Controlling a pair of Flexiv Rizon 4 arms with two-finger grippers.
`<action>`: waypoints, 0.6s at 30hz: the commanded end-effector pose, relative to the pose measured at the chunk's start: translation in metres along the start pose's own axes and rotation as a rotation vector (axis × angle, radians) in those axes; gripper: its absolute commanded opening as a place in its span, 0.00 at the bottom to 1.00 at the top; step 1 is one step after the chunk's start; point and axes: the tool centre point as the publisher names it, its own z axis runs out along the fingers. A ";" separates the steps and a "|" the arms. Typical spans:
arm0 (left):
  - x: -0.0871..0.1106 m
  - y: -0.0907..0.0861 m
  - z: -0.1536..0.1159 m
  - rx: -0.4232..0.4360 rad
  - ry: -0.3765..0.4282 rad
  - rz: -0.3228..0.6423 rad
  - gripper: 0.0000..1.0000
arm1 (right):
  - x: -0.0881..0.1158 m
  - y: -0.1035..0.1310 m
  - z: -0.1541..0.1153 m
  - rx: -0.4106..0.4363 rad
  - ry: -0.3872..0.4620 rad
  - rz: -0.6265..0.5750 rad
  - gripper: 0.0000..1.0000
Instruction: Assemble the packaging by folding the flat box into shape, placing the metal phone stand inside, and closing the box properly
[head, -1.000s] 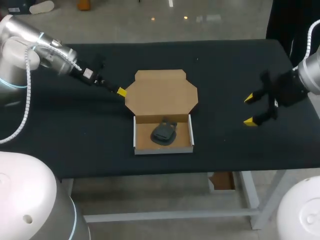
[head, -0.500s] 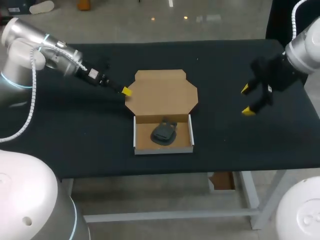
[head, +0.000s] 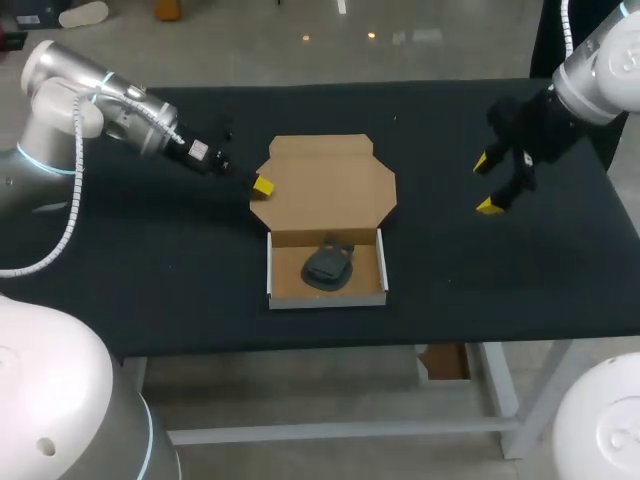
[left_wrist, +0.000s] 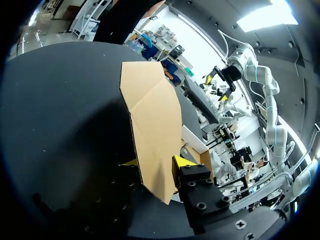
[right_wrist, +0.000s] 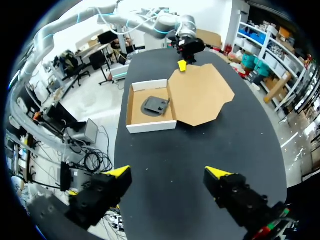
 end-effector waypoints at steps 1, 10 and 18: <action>0.000 0.001 0.004 -0.001 0.012 0.015 0.34 | -0.009 0.004 -0.001 0.011 0.029 -0.006 1.00; 0.009 0.003 0.009 0.029 0.028 0.072 0.33 | -0.017 0.012 -0.001 0.021 0.035 -0.035 1.00; 0.012 0.008 0.009 0.057 0.019 0.098 0.30 | -0.023 0.020 -0.004 0.034 0.032 -0.055 1.00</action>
